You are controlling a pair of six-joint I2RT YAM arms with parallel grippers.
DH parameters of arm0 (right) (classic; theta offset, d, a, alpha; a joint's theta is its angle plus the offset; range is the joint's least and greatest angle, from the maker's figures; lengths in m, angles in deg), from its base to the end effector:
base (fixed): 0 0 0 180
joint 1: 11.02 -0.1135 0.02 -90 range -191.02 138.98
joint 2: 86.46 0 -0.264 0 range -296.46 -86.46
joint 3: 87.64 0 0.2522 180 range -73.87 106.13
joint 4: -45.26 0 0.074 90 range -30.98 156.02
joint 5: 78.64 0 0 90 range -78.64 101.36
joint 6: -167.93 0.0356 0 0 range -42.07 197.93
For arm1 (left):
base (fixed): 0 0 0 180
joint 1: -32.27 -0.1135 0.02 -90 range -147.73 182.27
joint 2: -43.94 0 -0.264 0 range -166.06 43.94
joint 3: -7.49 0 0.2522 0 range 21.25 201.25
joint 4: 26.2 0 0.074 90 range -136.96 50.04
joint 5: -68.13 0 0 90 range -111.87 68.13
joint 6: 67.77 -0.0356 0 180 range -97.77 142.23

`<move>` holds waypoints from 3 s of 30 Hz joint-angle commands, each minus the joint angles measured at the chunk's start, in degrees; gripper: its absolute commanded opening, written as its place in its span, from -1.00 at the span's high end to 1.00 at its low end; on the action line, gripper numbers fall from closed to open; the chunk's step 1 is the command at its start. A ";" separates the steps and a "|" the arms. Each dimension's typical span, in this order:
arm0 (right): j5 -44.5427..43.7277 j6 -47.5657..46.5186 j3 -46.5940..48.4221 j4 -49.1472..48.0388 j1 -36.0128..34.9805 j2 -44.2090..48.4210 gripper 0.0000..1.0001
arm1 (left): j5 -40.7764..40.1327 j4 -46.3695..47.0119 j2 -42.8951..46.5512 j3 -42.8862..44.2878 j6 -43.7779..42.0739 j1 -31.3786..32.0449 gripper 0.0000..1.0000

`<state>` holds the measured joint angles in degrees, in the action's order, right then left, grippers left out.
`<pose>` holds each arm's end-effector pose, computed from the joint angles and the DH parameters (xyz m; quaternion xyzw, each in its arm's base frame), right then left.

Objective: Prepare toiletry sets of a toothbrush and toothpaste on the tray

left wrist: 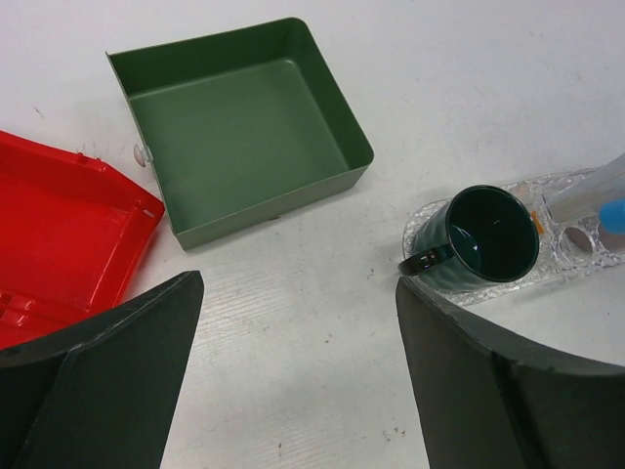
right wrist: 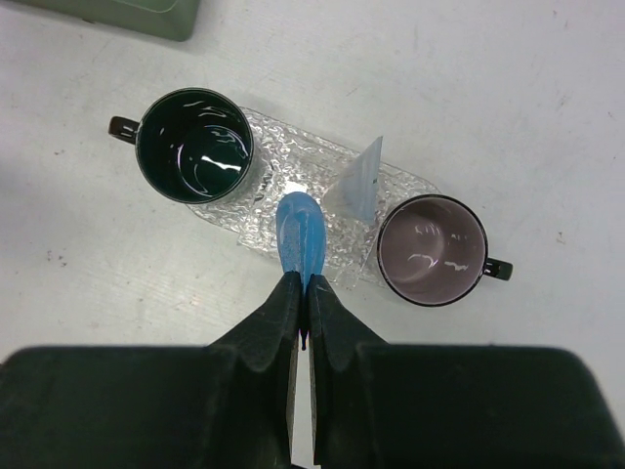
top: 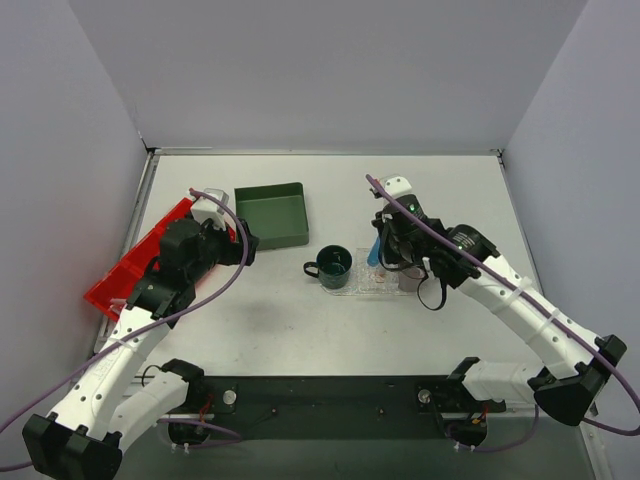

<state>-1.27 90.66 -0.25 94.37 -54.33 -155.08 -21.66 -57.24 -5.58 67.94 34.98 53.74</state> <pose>0.1919 0.1702 0.3856 -0.1746 0.8461 0.1480 0.4813 0.1853 -0.0730 0.3244 0.0634 0.8172 -0.1700 0.5470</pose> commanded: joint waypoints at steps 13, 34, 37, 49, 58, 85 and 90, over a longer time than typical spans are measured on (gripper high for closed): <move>0.23 -2.71 -0.76 -7.76 3.14 -5.03 1.00 | -1.61 -0.03 0.56 0.50 -1.24 -0.20 -0.81; 0.40 -2.62 -3.05 -9.07 4.11 -7.49 1.00 | -1.44 -0.04 -0.67 0.68 -1.33 -0.20 -0.80; 0.84 -2.89 -3.05 -9.60 4.20 -8.19 1.00 | -1.35 -0.12 -0.93 0.68 -1.33 -0.12 -0.80; 1.46 -2.36 -5.07 -11.54 4.55 -10.22 1.00 | -1.26 -0.04 -1.90 0.85 -1.33 -0.12 -0.80; 1.99 -1.92 -6.83 -13.91 4.90 -11.89 1.00 | -1.09 -0.12 -2.51 0.85 -1.33 -0.12 -0.80; 3.39 -1.75 -7.80 -15.67 5.34 -15.40 0.61 | -0.21 -0.30 -4.27 1.20 -1.15 -0.12 -0.80; 4.27 -2.18 -7.18 -15.49 5.34 -14.62 0.43 | -0.47 -0.48 -4.18 1.20 -0.98 -0.12 -0.80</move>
<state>2.43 88.52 -8.25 79.20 -49.28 -170.60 -22.65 -58.20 -9.86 67.94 34.39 53.74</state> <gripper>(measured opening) 0.264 0.901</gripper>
